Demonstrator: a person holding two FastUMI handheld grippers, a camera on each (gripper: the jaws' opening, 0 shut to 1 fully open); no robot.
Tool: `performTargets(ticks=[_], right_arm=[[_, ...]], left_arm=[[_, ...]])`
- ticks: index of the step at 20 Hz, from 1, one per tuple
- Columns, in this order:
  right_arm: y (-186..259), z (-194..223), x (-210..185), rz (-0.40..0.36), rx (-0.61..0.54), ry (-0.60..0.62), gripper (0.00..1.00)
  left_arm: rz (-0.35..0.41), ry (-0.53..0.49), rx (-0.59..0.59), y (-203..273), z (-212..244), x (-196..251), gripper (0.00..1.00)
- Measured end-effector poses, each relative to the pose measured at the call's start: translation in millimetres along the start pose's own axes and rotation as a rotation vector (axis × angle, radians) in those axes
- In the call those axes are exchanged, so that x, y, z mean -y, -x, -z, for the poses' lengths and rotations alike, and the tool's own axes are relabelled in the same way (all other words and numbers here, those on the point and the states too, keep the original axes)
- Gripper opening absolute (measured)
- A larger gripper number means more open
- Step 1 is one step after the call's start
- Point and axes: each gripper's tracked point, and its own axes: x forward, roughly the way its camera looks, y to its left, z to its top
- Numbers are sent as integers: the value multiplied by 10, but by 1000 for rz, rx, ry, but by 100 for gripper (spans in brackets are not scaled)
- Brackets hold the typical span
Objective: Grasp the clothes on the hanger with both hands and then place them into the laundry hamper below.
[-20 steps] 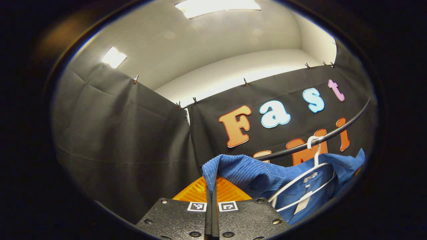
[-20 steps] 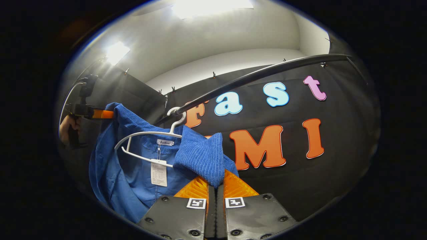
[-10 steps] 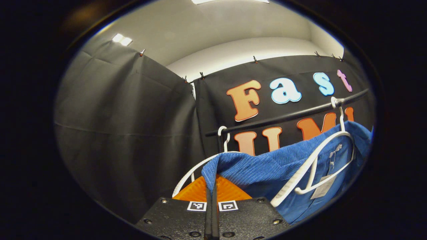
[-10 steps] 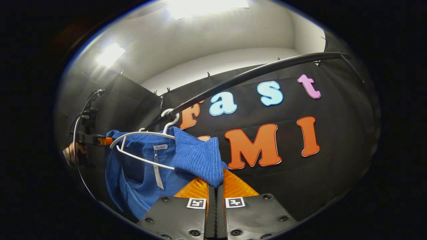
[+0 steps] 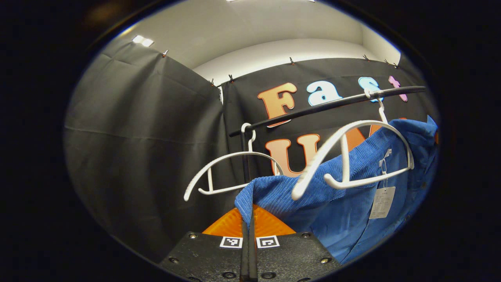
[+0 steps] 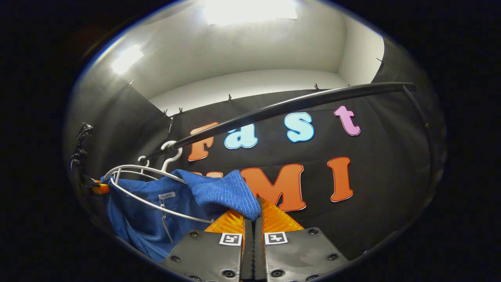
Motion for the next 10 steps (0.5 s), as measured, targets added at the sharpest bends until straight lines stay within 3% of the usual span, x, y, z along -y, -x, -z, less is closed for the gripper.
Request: performTargets(ticks=[6,10], right_arm=[[-151,203,385,88,-39,43,7],[-168,353,586,158,-76,153,8]], left_arm=[[69,47,-61,76,492,473,0],[114,74,-106,161,719,755,0]])
